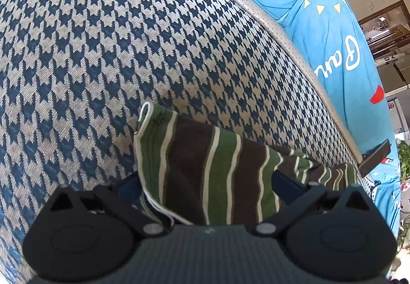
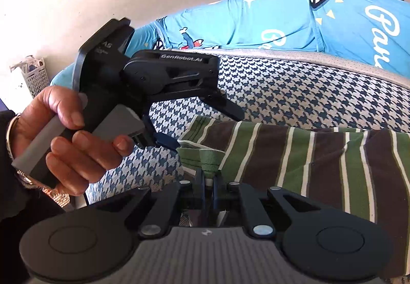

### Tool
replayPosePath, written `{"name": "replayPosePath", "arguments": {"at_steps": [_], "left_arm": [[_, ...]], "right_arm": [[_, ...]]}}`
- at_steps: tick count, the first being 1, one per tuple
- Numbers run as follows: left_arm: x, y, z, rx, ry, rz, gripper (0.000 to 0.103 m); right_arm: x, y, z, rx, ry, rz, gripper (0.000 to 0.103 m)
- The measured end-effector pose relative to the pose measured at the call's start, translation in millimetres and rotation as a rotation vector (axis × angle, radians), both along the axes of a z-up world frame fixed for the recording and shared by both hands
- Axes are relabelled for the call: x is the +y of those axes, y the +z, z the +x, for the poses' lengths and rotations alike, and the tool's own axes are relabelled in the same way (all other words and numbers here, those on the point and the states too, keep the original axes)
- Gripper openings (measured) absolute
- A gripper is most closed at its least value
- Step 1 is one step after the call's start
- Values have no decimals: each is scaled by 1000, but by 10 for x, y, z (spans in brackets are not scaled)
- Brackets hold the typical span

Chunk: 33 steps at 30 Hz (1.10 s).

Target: Fold clothes

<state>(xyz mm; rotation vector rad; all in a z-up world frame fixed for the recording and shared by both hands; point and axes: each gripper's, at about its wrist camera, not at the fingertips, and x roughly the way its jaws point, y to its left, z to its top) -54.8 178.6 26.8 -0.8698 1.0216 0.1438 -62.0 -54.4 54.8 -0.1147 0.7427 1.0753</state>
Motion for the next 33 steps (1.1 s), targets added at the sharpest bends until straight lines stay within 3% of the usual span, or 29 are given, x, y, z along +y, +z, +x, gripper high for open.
{"name": "replayPosePath", "arguments": {"at_steps": [4, 12, 21, 23, 25, 26, 27, 33], "left_arm": [[-1, -5, -4, -6, 0, -14, 103], [9, -16, -115, -12, -7, -24, 103], [-2, -20, -133, -14, -15, -25, 103], [-3, -21, -131, -13, -16, -22, 103], [-13, -23, -123, -13, -17, -19, 103], [-20, -24, -111, -13, -18, -17, 103], [-24, -25, -105, -13, -18, -17, 103], [5, -17, -110, -28, 0, -37, 103]], "right_arm": [[40, -79, -26, 4, 25, -21, 11], [152, -183, -79, -31, 52, -64, 36], [329, -296, -172, -99, 72, -117, 40], [352, -303, -177, -107, 65, -123, 40], [359, -301, -159, -106, 50, -125, 32], [353, -287, -147, -106, 42, -122, 18], [346, -272, -134, -106, 35, -118, 10], [127, -14, -49, -129, -24, -26, 6]]}}
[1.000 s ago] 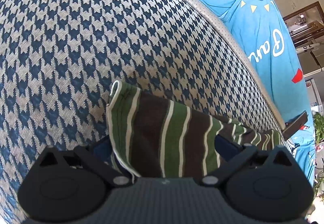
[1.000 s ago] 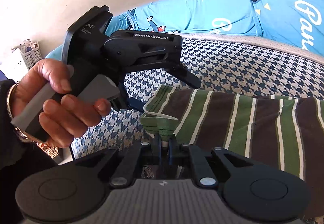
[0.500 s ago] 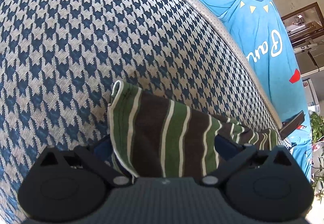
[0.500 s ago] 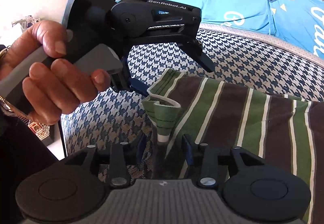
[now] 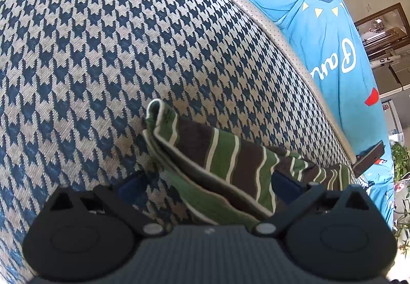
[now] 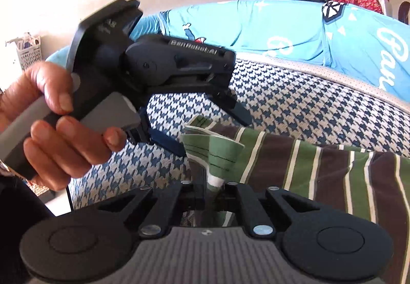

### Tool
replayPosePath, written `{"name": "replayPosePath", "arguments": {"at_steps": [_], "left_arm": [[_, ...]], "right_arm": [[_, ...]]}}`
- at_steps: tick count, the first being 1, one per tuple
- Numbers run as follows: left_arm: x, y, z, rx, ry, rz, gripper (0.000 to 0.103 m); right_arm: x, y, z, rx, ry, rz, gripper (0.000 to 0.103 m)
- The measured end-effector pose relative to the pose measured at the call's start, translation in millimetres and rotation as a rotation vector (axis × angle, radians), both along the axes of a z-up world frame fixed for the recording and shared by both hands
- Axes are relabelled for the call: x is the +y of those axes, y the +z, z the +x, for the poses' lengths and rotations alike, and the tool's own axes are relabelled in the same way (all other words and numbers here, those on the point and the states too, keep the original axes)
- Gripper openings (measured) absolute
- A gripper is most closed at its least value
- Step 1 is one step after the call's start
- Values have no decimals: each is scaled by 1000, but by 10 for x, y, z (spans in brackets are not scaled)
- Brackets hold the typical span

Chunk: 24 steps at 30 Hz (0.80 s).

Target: Fold clothes

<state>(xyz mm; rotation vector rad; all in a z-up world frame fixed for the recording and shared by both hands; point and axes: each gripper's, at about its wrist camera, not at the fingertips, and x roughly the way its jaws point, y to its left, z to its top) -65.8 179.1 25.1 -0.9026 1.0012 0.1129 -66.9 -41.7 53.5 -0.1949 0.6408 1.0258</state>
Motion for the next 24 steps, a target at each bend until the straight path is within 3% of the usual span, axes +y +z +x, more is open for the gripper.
{"name": "replayPosePath", "arguments": {"at_steps": [8, 13, 20, 24], "left_arm": [[-15, -36, 105, -18, 19, -59, 103], [-58, -28, 187, -39, 26, -53, 103], [-88, -41, 235, -24, 68, -5, 103], [-113, 6, 232, -11, 85, 90, 103]], "right_arm": [[-112, 120, -37, -20, -8, 27, 6], [-93, 156, -66, -33, 7, 22, 6], [-81, 122, -114, -62, 26, -16, 6], [-56, 51, -177, -81, 37, -59, 6]]}}
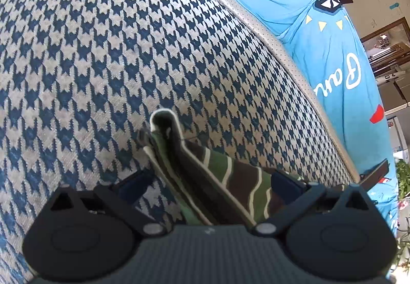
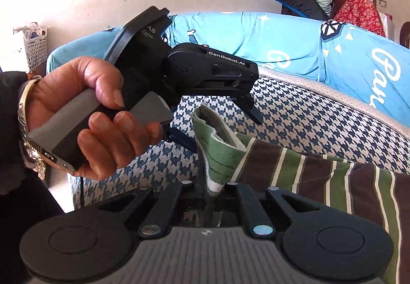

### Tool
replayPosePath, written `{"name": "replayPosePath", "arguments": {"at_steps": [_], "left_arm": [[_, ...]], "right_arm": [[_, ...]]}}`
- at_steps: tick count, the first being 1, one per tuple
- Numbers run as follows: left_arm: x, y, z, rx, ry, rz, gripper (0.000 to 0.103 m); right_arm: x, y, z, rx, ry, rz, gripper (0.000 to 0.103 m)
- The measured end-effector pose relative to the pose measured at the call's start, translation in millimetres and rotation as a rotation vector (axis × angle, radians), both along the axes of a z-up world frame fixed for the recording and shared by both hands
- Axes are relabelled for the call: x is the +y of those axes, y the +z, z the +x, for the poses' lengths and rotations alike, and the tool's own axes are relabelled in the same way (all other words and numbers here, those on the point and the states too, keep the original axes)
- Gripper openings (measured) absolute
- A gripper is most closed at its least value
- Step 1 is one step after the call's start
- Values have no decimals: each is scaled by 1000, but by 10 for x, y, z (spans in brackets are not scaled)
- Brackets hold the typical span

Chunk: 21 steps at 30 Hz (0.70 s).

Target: Fold clothes

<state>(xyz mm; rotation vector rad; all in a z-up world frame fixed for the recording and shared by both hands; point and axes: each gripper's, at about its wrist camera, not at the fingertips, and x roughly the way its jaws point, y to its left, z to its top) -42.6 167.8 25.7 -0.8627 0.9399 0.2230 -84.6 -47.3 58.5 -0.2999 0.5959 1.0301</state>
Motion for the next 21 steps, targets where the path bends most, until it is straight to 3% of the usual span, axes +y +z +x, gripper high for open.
{"name": "replayPosePath", "arguments": {"at_steps": [5, 9, 13, 16, 21], "left_arm": [[49, 6, 0, -19, -21, -13, 100], [74, 16, -46, -41, -59, -24, 61], [100, 17, -117, -31, -62, -3, 45], [106, 31, -133, -25, -62, 23, 27], [103, 9, -143, 11, -65, 57, 15]], "right_arm": [[16, -8, -2, -6, 4, -3, 6], [14, -13, 3, -9, 0, -3, 6], [32, -33, -24, -10, 12, -11, 6], [55, -55, -35, -8, 27, -19, 6], [97, -132, -62, -7, 46, -45, 6]]}}
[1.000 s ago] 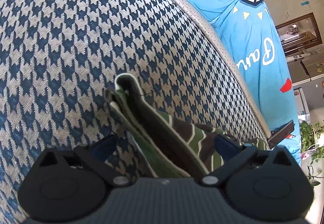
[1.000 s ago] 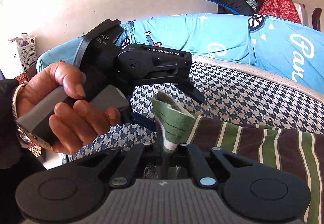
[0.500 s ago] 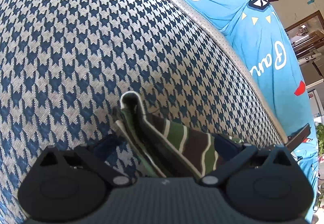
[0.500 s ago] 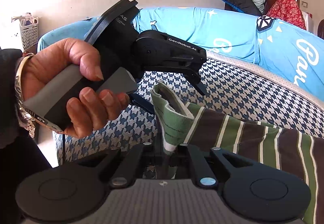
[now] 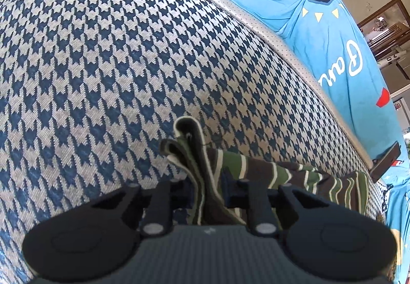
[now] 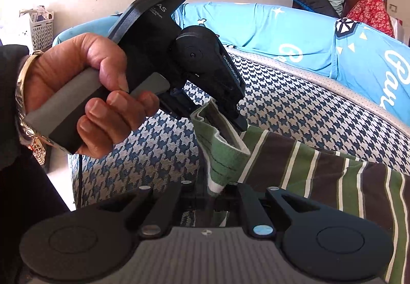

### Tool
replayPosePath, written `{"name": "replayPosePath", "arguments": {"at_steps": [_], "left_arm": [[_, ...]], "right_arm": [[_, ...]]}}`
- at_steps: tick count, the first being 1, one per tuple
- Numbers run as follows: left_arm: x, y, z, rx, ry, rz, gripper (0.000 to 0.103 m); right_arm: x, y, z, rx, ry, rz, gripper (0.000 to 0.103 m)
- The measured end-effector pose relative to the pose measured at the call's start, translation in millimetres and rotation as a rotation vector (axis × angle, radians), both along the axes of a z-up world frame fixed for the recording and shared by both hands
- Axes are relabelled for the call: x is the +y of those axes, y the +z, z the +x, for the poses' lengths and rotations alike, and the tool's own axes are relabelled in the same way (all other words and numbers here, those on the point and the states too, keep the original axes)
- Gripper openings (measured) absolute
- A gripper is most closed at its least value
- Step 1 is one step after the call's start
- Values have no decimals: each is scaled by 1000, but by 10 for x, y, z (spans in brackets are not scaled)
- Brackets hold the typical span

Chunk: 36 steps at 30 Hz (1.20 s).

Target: Fold clothes

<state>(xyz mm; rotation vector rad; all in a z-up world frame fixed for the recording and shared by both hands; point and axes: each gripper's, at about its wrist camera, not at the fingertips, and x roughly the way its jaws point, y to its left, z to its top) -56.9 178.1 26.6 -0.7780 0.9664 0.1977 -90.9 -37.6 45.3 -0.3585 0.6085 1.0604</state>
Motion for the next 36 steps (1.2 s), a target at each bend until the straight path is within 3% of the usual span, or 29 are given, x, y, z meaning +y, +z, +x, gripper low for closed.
{"name": "replayPosePath", "arguments": {"at_steps": [10, 16, 19, 28, 36], "left_arm": [[30, -57, -130, 19, 17, -25, 15], [-40, -33, -122, 15, -1, 5, 16], [-94, -6, -128, -6, -4, 10, 7], [-218, 245, -93, -173, -8, -18, 5], [-779, 231, 39, -261, -35, -12, 5]], "right_arm": [[85, -170, -18, -5, 3, -58, 8], [73, -168, -2, -3, -6, -52, 8], [58, -143, -29, -35, -9, -51, 7], [-229, 32, 62, -98, -108, -5, 7], [-694, 155, 100, -143, -190, 1, 6]]}}
